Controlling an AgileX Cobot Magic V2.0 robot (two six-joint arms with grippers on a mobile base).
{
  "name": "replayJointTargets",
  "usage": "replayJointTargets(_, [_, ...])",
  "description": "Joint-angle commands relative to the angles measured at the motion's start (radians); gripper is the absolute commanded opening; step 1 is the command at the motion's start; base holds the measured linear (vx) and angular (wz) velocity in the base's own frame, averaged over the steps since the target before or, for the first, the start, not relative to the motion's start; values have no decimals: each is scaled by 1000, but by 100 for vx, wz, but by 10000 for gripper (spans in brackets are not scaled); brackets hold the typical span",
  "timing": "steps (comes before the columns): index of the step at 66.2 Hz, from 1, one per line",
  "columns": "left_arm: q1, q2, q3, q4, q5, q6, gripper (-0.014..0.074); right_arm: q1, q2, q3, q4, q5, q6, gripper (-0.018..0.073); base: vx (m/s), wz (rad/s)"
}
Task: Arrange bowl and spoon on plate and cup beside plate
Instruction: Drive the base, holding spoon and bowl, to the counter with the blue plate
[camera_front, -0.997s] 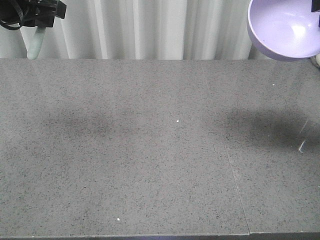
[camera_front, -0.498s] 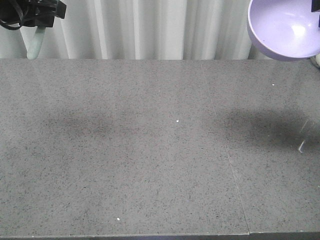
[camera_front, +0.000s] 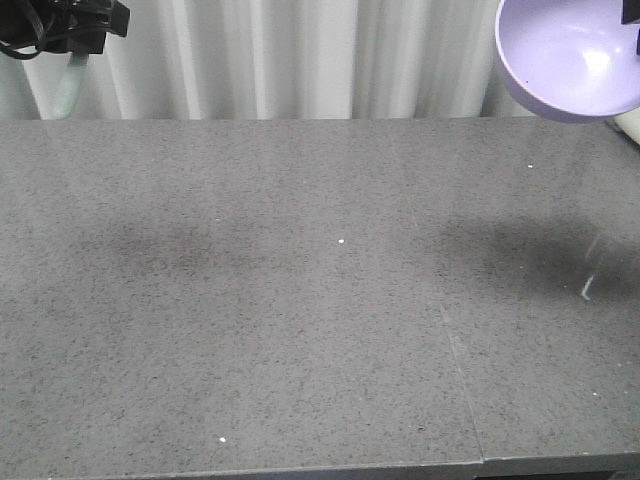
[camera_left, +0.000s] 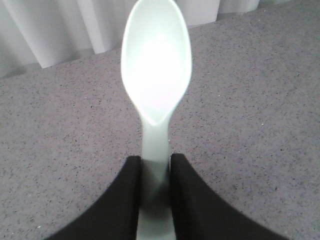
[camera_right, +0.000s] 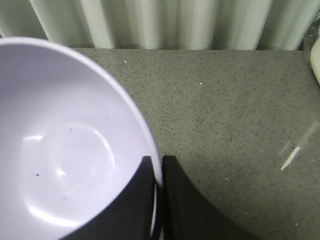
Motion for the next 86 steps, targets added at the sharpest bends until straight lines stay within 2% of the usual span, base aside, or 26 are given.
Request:
replayJointTargets(1, [-5,-45,-31,-9,-61,-1,-6,-3,-33,-31,5,-60,-4,-6,0,-11])
replayJointTargets(86, [-5,-45,-31,-9,-61,-1,-6,-3,-33,-31,5,-60,-4,-6,-1,-41])
